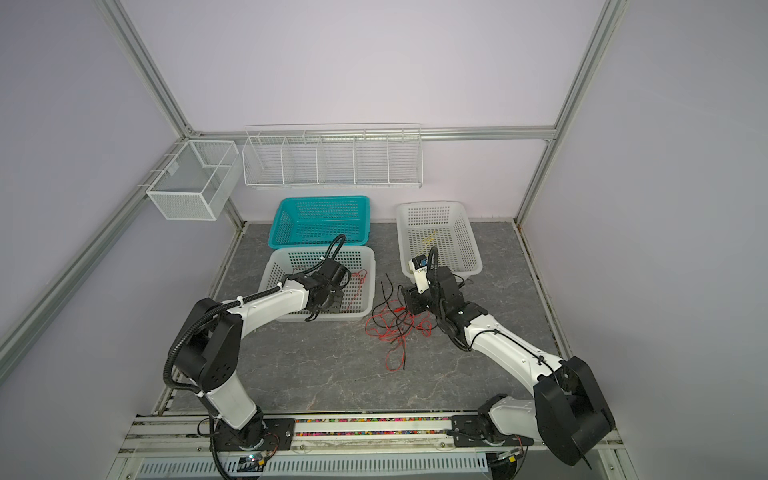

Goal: Untangle the cables
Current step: 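Lower the red wire into the nearer white basket and open the left gripper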

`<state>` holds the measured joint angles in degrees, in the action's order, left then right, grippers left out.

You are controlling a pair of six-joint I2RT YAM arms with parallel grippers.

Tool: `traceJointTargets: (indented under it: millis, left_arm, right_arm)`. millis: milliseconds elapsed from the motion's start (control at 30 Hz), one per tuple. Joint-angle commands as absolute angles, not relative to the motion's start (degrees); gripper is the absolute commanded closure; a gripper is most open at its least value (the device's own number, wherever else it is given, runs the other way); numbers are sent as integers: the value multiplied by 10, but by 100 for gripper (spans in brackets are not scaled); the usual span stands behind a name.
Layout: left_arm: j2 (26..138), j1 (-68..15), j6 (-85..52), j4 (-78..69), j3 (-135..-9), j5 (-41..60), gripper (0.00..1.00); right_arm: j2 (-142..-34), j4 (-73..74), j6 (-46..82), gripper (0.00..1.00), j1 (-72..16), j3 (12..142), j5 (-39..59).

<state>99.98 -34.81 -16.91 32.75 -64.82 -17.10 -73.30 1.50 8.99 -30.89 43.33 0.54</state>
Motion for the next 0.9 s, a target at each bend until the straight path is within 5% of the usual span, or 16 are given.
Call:
traceJointTargets:
  millis: [0,500,667,867]
  left_arm:
    - [991,-346,-178,306,-658,-172,95]
    - [873,-347,-163,301,-654,-195,11]
    - [838,-346,-163,291,-645,-196,5]
    - [786,-346,-152,244,-610,-179,5]
  right_arm:
    - [-750,11,103,47,-312,429,6]
    - [-900,-10,140,39,-315,508,-36]
    - [-944,-12,145,41,-317,543,-40]
    - [-987,-16,147,58,-320,569,-40]
